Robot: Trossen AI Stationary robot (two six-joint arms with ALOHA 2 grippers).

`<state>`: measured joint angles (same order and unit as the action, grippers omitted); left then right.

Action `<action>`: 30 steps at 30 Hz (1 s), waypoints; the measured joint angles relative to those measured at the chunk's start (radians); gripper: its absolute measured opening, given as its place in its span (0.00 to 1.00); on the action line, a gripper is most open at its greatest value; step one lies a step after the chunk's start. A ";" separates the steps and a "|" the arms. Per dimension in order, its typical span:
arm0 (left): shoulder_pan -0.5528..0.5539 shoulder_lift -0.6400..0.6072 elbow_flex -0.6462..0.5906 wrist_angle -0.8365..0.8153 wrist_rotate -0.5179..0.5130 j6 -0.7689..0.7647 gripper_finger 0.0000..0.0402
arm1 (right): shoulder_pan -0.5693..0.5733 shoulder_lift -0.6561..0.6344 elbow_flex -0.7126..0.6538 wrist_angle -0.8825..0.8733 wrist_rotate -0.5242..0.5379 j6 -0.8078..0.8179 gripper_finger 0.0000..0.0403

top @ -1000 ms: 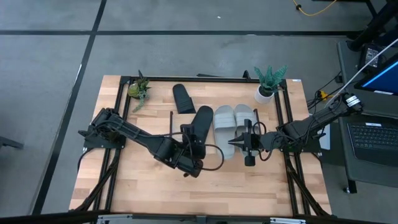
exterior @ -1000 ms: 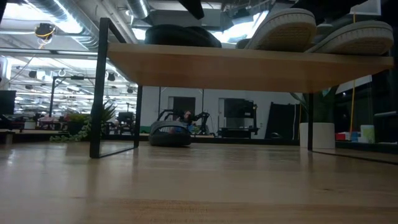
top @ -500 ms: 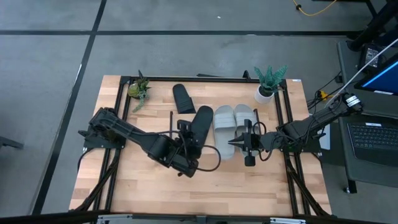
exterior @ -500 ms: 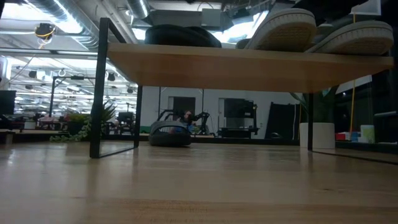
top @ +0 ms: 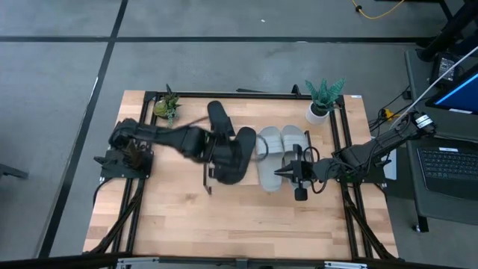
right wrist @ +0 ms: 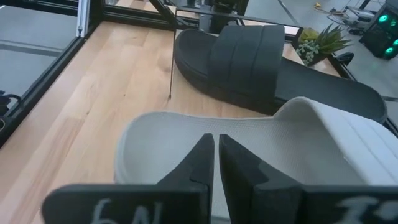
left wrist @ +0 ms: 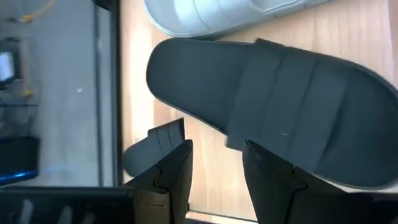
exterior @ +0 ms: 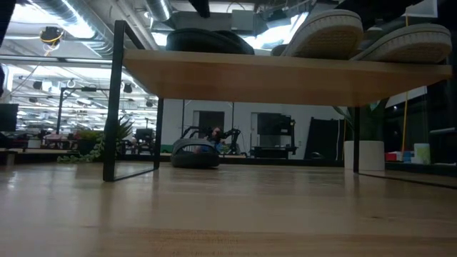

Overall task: Pick and place slides into the shelf
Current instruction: Put the left black slide on the shelf

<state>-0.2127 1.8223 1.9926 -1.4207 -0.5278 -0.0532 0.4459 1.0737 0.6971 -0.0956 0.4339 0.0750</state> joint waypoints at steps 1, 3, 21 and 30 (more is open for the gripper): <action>0.023 -0.001 0.000 0.005 0.035 0.021 0.33 | 0.000 0.000 0.000 -0.003 -0.010 0.000 0.07; 0.074 -0.006 0.000 -0.001 0.133 0.059 0.33 | 0.002 0.000 0.000 -0.006 -0.029 -0.001 0.07; 0.423 -0.056 -0.069 0.067 0.820 0.361 0.33 | 0.022 0.000 0.000 -0.012 -0.045 -0.001 0.07; 0.397 -0.054 -0.213 0.134 0.855 0.448 0.33 | 0.022 0.000 0.000 -0.012 -0.045 -0.008 0.07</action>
<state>0.1844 1.7683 1.7797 -1.2872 0.3274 0.3950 0.4683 1.0740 0.6971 -0.1078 0.3893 0.0669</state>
